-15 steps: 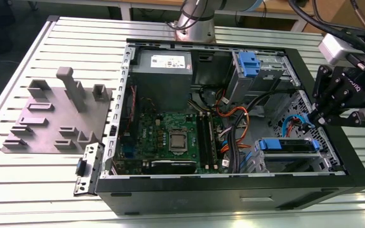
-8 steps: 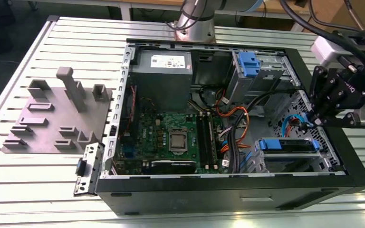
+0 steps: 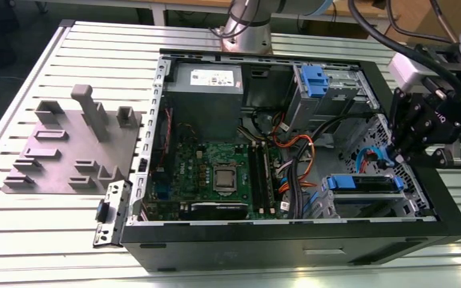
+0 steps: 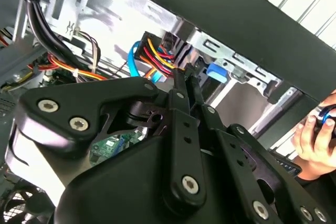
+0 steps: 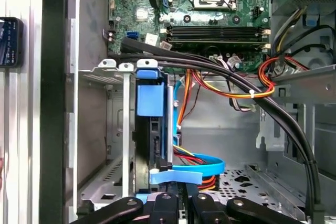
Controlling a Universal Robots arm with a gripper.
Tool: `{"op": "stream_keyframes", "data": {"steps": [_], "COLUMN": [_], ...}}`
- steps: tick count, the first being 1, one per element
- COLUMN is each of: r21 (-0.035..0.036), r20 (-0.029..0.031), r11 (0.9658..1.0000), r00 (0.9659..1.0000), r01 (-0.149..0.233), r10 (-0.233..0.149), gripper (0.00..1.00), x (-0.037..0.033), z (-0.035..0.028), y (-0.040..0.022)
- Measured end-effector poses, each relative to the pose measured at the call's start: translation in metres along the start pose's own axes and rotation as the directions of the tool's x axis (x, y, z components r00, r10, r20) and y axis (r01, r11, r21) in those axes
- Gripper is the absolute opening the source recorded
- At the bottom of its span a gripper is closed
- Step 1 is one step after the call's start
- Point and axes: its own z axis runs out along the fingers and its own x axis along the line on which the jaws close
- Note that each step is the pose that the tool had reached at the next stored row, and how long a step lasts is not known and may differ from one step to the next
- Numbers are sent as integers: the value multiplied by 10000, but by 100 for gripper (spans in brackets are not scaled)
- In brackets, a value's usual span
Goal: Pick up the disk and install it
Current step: 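Insert the first disk wire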
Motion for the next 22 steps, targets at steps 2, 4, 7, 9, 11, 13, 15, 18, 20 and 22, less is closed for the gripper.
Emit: {"op": "stream_keyframes", "data": {"steps": [2, 4, 7, 9, 11, 13, 15, 18, 20, 22], "r21": [8, 9, 9, 9, 10, 14, 18, 42, 68, 104], "r20": [0, 1, 0, 0, 1, 0, -1, 2, 2, 1], "r11": [10000, 10000, 10000, 10000, 10000, 10000, 10000, 10000, 10000, 9999], "r00": [10000, 10000, 10000, 10000, 10000, 10000, 10000, 10000, 10000, 10000], "r01": [4, 7, 6, 7, 5, 6, 6, 5, 4, 5], "r10": [-4, -7, -6, -7, -5, -6, -6, -5, -4, -5], "gripper": [17, 17, 17, 17, 17, 17, 17, 17, 17, 17], "x": [16, 16, 16, 16, 16, 20, 36, 76, 105, 131], "z": [1, 1, 0, 0, 1, 1, 3, 9, 14, 22], "y": [6, 6, 6, 7, 18, 29, 35, 52, 64, 74]}}
